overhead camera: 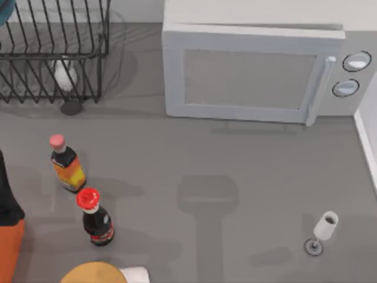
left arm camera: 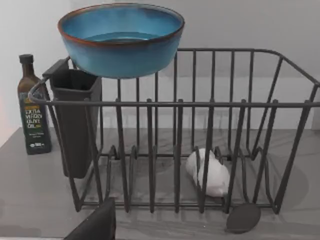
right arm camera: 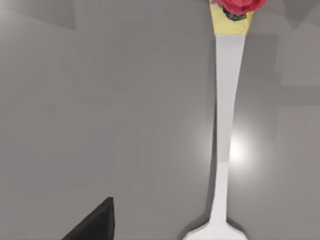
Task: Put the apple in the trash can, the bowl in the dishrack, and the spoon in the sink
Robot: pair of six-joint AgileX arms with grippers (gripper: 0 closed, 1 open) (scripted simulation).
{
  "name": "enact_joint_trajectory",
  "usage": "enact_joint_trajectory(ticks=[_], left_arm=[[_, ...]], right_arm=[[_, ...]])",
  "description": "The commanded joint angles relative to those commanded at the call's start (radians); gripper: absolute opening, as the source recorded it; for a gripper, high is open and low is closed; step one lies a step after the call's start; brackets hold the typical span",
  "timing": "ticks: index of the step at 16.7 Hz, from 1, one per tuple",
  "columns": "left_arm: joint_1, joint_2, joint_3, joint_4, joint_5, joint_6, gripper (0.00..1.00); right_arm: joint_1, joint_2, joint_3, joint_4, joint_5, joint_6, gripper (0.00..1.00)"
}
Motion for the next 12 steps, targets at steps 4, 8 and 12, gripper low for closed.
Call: enact_joint_trajectory(ticks=[4,8,12], left_arm=[[0.0,0.0,0.0,0.0,0.0,0.0,1.0],[0.0,0.0,0.0,0.0,0.0,0.0,1.0],[0.0,0.0,0.0,0.0,0.0,0.0,1.0]], right_arm=[[0.0,0.053,-0.06,0.108,0.0,0.004,1.0],[0.001,0.147,-0.163,0.311,0.0,0.006,1.0],[0.001,0.21,-0.232,0.44,0.0,0.008,1.0]])
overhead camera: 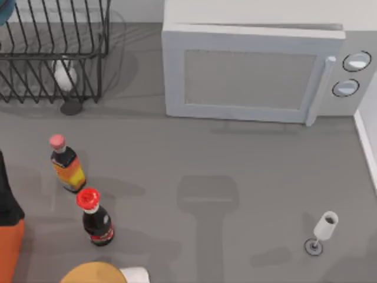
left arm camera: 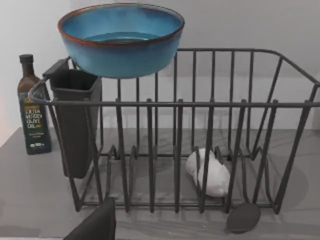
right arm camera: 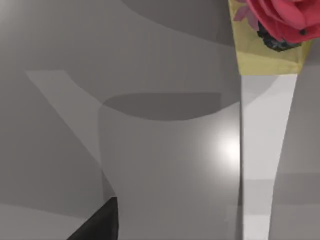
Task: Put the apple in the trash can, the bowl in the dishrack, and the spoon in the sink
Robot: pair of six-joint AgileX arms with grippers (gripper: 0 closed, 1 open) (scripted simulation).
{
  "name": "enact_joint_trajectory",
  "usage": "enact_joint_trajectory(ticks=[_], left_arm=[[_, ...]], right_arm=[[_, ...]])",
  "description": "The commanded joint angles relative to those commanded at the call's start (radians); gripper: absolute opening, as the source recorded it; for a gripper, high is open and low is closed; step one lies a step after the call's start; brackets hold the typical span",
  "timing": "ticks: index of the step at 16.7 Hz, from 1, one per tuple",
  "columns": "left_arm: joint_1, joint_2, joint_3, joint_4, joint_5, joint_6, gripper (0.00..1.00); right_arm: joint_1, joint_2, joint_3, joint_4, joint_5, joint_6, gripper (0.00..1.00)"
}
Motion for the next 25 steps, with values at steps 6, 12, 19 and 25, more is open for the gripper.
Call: enact_joint_trajectory(ticks=[6,12,19,25], left_arm=[[0.0,0.0,0.0,0.0,0.0,0.0,1.0],[0.0,0.0,0.0,0.0,0.0,0.0,1.0],[0.0,0.0,0.0,0.0,0.0,0.0,1.0],[0.0,0.0,0.0,0.0,0.0,0.0,1.0]], right_arm=[[0.0,0.003,-0.003,0.006,0.0,0.0,0.85],[0.0,0.003,-0.003,0.006,0.0,0.0,0.4],[0.0,0.003,-0.003,0.006,0.0,0.0,0.0],[0.0,0.003,-0.003,0.006,0.0,0.0,0.0]])
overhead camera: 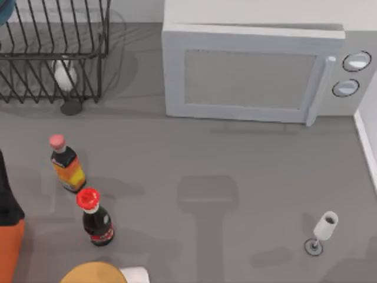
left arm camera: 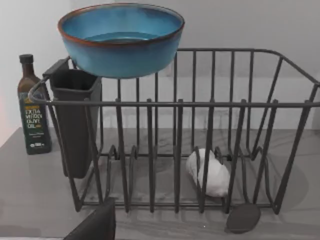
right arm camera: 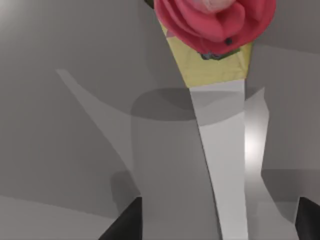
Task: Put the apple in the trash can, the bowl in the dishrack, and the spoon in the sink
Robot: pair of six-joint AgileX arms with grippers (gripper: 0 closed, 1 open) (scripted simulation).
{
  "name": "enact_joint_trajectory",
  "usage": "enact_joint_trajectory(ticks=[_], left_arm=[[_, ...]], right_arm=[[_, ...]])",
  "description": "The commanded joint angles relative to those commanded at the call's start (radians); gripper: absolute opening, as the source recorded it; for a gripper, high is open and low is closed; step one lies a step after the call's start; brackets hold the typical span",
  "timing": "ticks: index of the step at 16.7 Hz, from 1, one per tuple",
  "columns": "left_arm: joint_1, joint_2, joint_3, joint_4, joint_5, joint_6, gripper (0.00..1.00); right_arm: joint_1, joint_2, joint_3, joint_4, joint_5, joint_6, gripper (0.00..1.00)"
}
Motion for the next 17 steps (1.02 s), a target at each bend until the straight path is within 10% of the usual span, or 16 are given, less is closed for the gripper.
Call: enact_joint_trajectory(ticks=[17], left_arm=[[0.0,0.0,0.0,0.0,0.0,0.0,1.0]], right_arm=[[0.002,-0.241,0.301,-0.536,0.03,0.036,0.0]])
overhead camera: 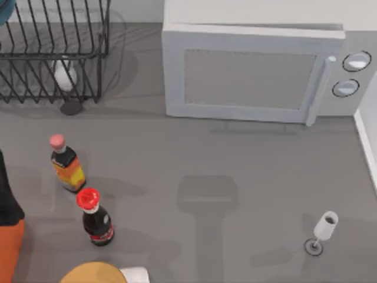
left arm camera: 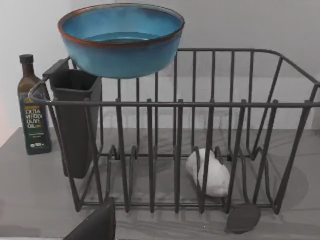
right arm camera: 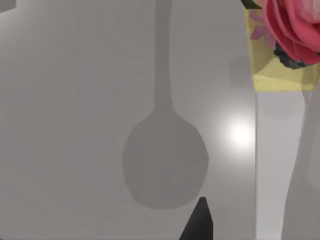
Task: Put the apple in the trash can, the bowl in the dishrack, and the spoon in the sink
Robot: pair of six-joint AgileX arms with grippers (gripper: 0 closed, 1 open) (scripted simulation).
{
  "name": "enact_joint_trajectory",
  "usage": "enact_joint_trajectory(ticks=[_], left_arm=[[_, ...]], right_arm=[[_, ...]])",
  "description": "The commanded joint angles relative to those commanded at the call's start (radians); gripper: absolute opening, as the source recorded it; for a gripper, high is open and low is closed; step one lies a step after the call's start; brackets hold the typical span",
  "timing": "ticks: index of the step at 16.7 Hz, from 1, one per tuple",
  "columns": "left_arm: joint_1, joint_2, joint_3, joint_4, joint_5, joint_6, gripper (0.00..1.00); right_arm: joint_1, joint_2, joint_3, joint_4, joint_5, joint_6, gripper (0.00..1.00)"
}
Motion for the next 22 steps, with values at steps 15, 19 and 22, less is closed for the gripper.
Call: enact_joint_trajectory(ticks=[15,19,22], left_arm=[[0.0,0.0,0.0,0.0,0.0,0.0,1.0],[0.0,0.0,0.0,0.0,0.0,0.0,1.0],[0.0,0.0,0.0,0.0,0.0,0.0,1.0]], right_arm=[[0.146,0.656,0.892,-0.28,0.008,0.125,0.0],[0.217,0.916,1.295,-0.387,0.009,0.205,0.0],[0.263,1.07,1.52,-0.445,0.011,0.264,0.0]])
